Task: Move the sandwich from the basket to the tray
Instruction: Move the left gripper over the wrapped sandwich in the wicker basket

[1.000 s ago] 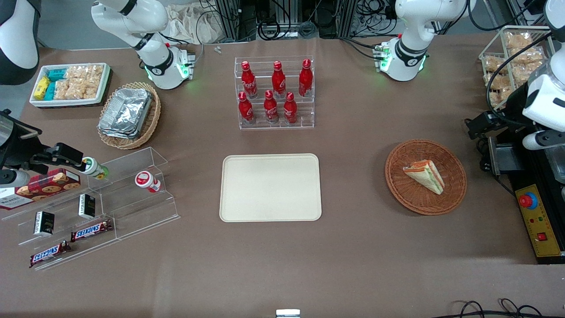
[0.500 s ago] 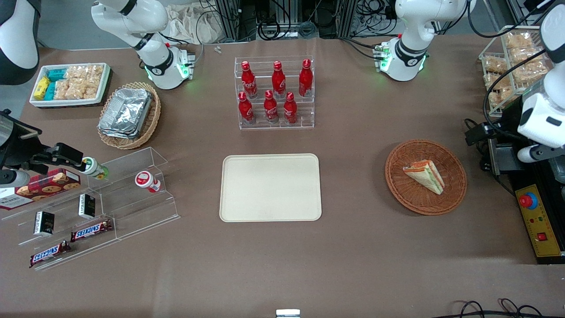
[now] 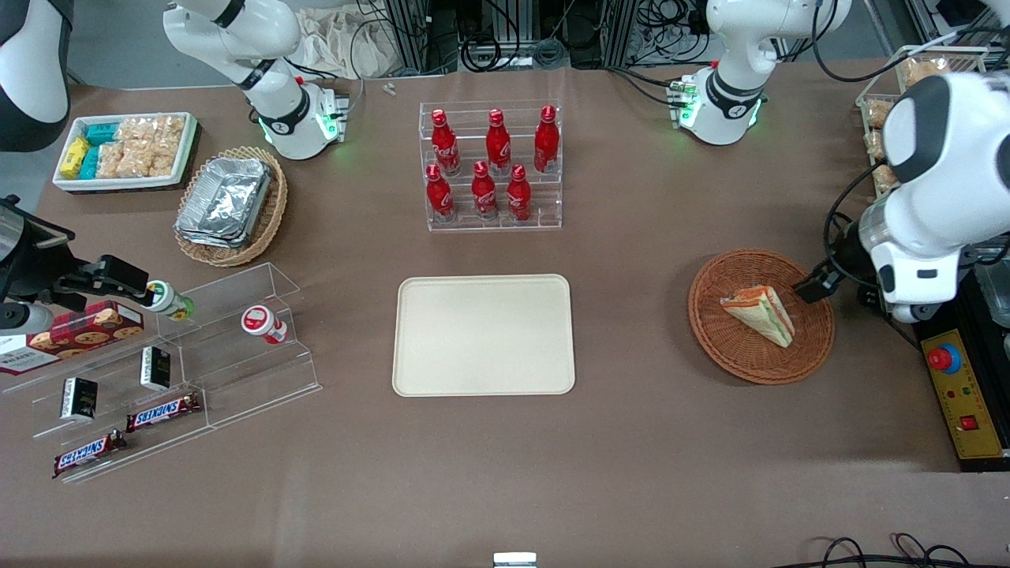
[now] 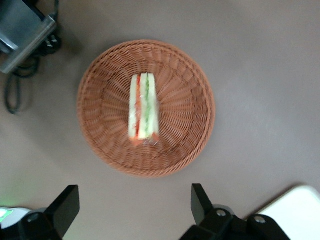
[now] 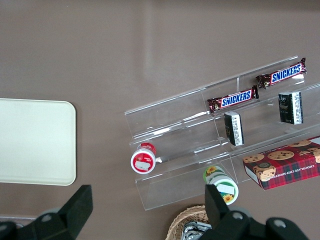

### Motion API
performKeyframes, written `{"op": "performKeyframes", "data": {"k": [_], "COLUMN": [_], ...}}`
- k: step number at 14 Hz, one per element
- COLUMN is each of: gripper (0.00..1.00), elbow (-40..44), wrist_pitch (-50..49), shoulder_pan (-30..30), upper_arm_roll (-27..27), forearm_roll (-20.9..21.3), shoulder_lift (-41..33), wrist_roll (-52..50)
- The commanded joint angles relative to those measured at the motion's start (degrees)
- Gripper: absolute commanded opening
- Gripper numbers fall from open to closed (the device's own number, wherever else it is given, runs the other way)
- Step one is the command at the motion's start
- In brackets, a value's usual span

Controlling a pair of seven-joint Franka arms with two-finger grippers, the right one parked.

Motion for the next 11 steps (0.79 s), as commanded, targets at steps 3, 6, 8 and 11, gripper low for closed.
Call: {"op": "performKeyframes", "data": {"k": [3,6,8,11], "gripper": [0.97,0.97,0.97,0.97], "elbow": [-7.0,-14.2,-18.7,-18.9], "wrist_pitch": [6.6,16.7,22.8,23.9], "shoulder_pan": [-0.6,-0.6,-0.5,-0.3], "upper_arm_roll": [0.3,0.2,0.2,0.3], "forearm_roll": [0.3,0.3,0.3,0.3], "shoulder_lift": [-1.5,-1.5,-1.5,0.6], "wrist_roll": [-7.7,-7.9,-7.9,-7.9]}}
